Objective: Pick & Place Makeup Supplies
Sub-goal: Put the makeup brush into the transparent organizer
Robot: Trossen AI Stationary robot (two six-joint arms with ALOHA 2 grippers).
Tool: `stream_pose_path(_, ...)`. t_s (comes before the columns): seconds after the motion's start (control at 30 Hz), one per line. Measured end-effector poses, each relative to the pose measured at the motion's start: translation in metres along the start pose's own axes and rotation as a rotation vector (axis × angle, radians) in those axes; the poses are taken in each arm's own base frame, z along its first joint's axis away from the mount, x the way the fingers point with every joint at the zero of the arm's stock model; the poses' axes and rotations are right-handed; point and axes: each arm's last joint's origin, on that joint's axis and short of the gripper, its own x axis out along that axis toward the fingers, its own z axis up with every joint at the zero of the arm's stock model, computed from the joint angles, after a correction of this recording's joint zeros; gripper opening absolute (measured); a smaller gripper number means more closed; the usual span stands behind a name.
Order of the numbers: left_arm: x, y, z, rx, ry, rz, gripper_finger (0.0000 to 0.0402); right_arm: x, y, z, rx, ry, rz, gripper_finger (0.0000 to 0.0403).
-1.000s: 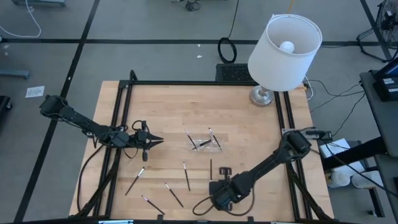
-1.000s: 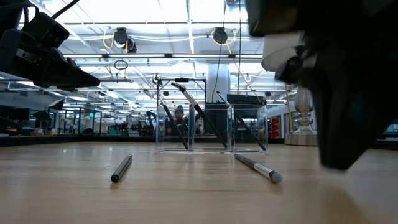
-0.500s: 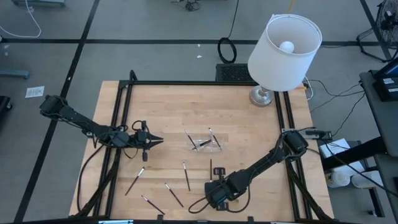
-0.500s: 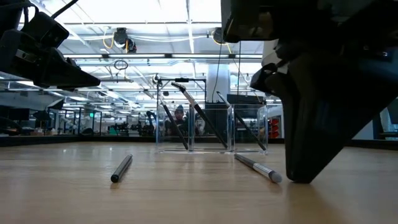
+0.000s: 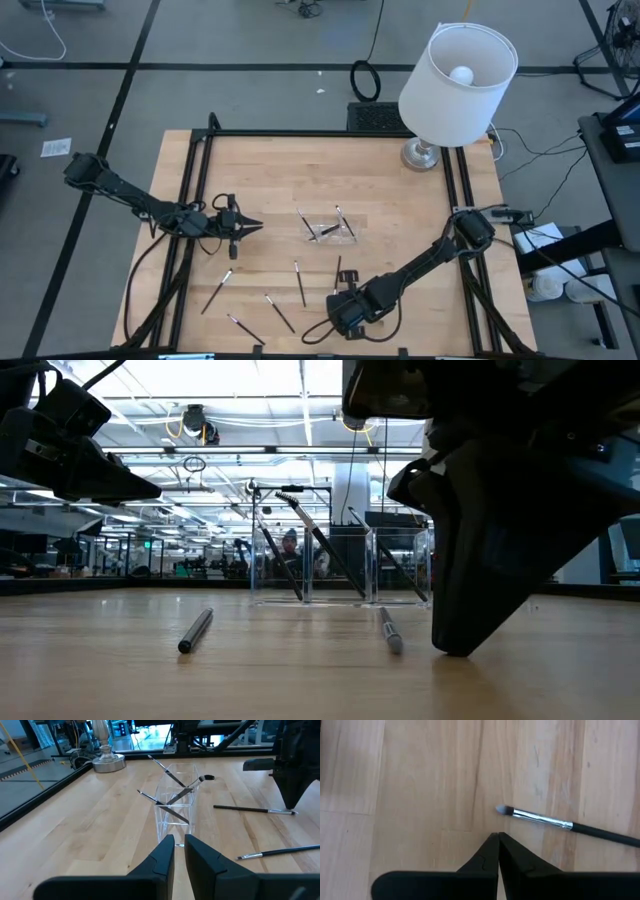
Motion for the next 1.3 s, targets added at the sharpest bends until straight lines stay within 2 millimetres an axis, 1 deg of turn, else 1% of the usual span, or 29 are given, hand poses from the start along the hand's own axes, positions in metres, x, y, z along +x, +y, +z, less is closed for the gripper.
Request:
stream_pose_path(0.27,0.0,0.0,0.0,-0.002,0.0,0.0,0.0051,0.001,0.002,0.008,-0.039,-0.077,0.028,0.0)
stream_pose_path(0.5,0.0,0.0,0.0,-0.001,0.0,0.0,0.0051,0.001,0.0,0.004,-0.063,-0.028,0.017,0.0)
stream_pose_path(0.63,0.0,0.0,0.0,-0.001,0.0,0.0,0.0051,0.0,0.002,0.002,-0.174,-0.006,0.065,0.0)
stream_pose_path(0.7,0.0,0.0,0.0,-0.001,0.0,0.0,0.0051,-0.004,0.006,0.0,-0.254,-0.001,0.087,0.0002)
stream_pose_path(0.83,0.0,0.0,0.0,0.001,0.0,0.001,0.0051,-0.018,0.018,0.002,-0.36,0.008,0.098,0.0023)
stream_pose_path(0.9,0.0,0.0,0.0,0.01,0.0,0.0,0.0051,-0.027,0.02,0.004,-0.388,0.041,0.066,0.0038)
stream_pose_path(1.0,0.0,0.0,0.0,0.039,-0.001,0.001,0.0051,-0.036,0.017,0.007,-0.445,0.074,-0.002,0.0062)
stream_pose_path(1.13,0.0,0.0,0.0,0.051,0.0,0.001,0.0051,-0.047,0.013,0.012,-0.547,0.039,-0.073,0.0091)
stream_pose_path(1.2,0.0,0.0,0.0,0.051,0.0,0.001,0.0051,-0.051,0.011,0.015,-0.601,0.019,-0.073,0.01)
stream_pose_path(1.3,0.0,0.0,0.0,0.053,-0.003,0.001,0.0051,-0.054,0.009,0.017,-0.684,0.017,-0.073,0.0111)
